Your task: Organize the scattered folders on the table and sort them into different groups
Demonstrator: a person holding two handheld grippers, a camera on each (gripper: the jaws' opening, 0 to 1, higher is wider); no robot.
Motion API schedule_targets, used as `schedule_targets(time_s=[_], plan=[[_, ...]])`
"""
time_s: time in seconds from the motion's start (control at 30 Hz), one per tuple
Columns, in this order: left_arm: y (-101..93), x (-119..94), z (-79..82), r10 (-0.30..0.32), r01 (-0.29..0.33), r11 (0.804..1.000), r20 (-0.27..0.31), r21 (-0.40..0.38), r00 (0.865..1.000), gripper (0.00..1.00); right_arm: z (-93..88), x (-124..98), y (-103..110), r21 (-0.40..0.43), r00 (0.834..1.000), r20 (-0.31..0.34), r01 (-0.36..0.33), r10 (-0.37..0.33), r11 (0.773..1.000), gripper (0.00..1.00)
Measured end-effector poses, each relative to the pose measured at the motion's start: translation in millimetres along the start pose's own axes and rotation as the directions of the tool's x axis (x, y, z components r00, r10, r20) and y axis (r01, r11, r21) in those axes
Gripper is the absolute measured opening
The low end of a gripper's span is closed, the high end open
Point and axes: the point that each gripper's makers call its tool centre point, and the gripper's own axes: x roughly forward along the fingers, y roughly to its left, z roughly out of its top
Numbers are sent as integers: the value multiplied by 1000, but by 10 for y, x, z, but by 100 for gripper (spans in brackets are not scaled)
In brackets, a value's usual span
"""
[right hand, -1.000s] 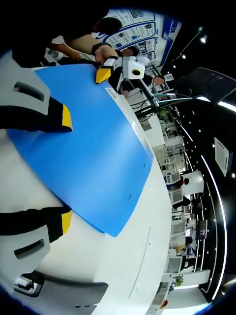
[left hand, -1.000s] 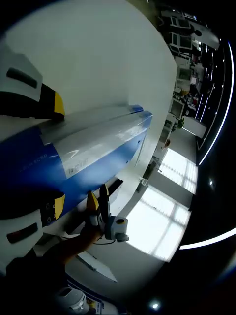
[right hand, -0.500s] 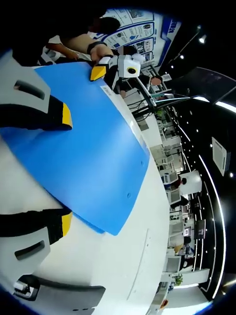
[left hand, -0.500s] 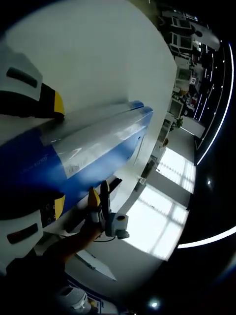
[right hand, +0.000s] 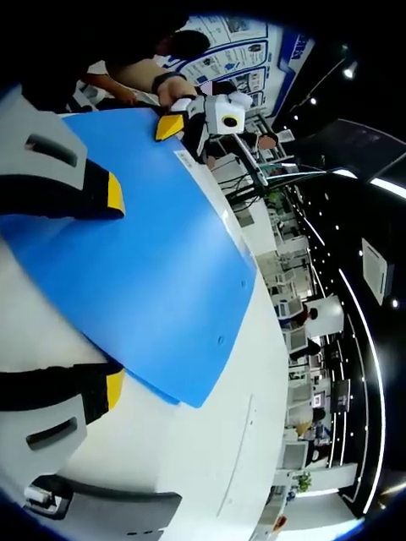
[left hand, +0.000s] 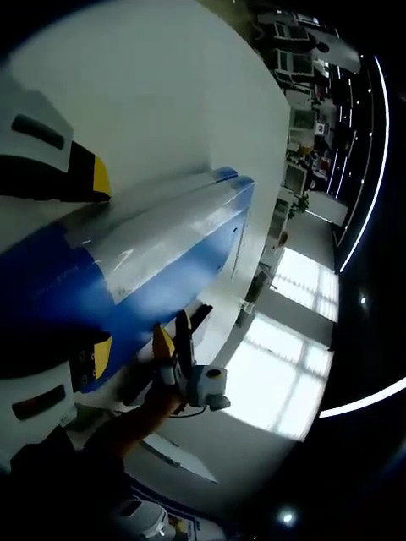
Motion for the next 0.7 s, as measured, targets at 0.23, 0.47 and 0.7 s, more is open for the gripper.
schedule_targets(time_s=[0.23,0.47,0.7], plan=[[14,26,-31,-12,12,1000,2,-22,1000,68,-5,1,18,-14,1000,5,7,-6,1000,72],[-28,55,-43,-15,15,1000,1,6,1000,73,-16,3,48,-20,1000,4,4,-4,1000,73],[-43,62,-50,-13,13,1000,-8,23,1000,75,-20,10,59,-21,1000,9,5,-5,1000,74]])
